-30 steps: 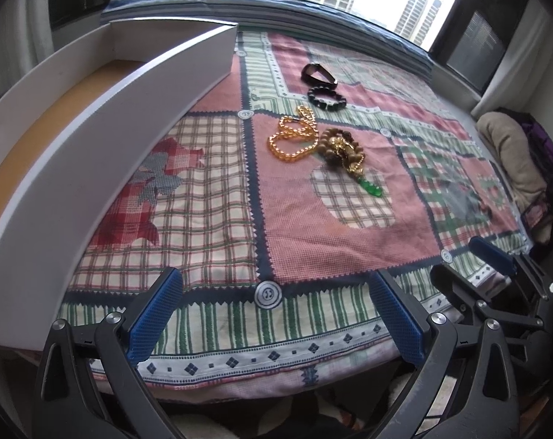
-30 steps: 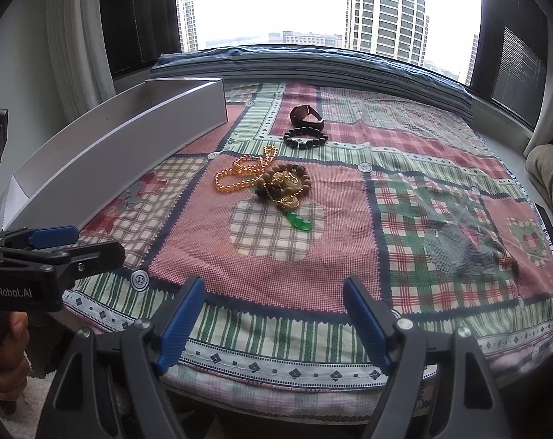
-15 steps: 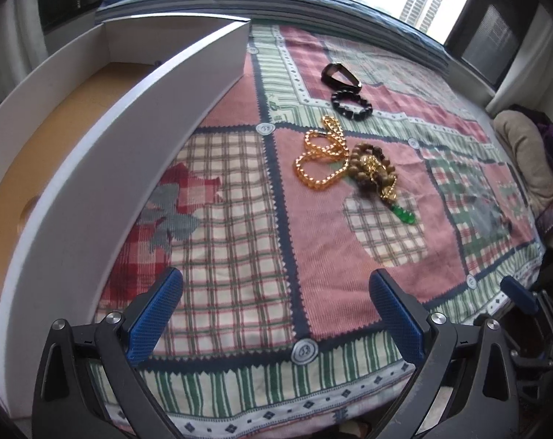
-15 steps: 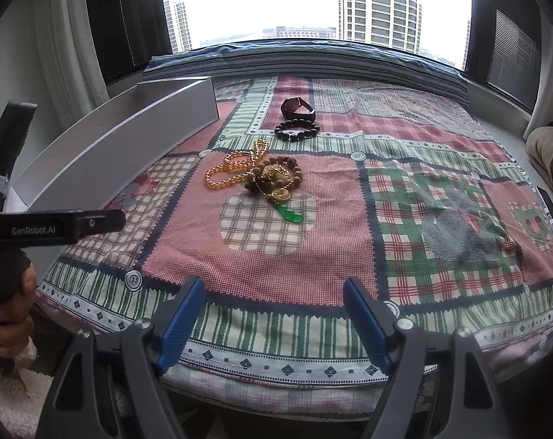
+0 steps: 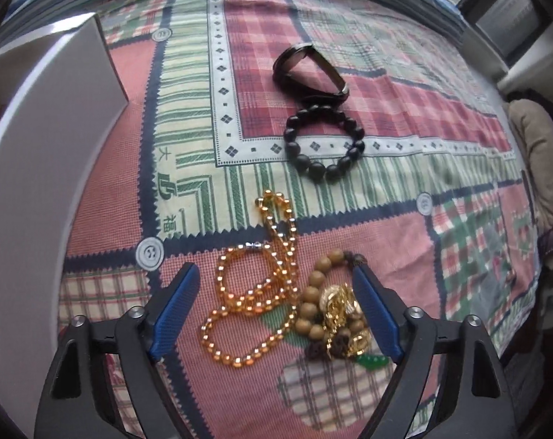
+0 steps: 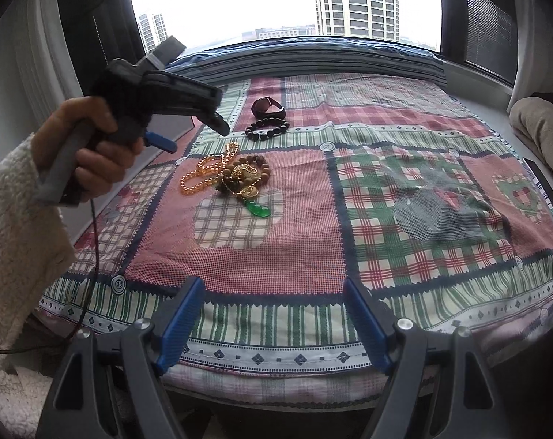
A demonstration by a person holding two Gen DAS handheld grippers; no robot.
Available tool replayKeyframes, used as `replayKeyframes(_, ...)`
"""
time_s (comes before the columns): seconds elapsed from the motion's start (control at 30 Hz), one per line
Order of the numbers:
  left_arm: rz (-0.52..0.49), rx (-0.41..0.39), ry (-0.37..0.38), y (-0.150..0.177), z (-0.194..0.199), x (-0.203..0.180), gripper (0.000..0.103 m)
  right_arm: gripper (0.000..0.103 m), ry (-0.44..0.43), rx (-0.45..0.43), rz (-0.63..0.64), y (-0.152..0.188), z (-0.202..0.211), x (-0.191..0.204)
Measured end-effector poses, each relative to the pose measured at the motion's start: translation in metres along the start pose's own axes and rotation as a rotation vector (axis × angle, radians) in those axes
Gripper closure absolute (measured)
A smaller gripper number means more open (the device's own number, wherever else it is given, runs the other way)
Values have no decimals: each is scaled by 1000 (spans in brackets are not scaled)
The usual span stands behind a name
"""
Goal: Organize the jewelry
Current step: 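Grasp the gold bead necklace with the left tool and lift it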
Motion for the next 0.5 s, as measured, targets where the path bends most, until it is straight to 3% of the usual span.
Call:
replayKeyframes(0.1,14,37,-35,-1,-20,-3,30,24,3,4,-10,4,2,-6)
replayKeyframes(0.23,25,5,-58,0,-20,-5,34,24,2,11,-34,9,1,-13)
replayKeyframes(0.37,20,-21,-97,6,-18,-4,59,24,-6,17,-49,10,0,-17)
replayKeyframes(0.43,21,-21,-74,6,-16,-5,67,24,-4,15,-49,10,1,-16)
replayKeyframes(0.5,39,-8,-24,2,-16,-3,84,24,-3,16,-49,10,1,-16)
Point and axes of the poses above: each gripper's, at about its wrist camera, not at the fingertips, and z roughly against the way its jaws point, x to its left, y to its underside, the point moved 1 cm from there along -z, roughly the way its jaws point, and after that the axes turned 7 degrees about z, right-handed, at the moved point
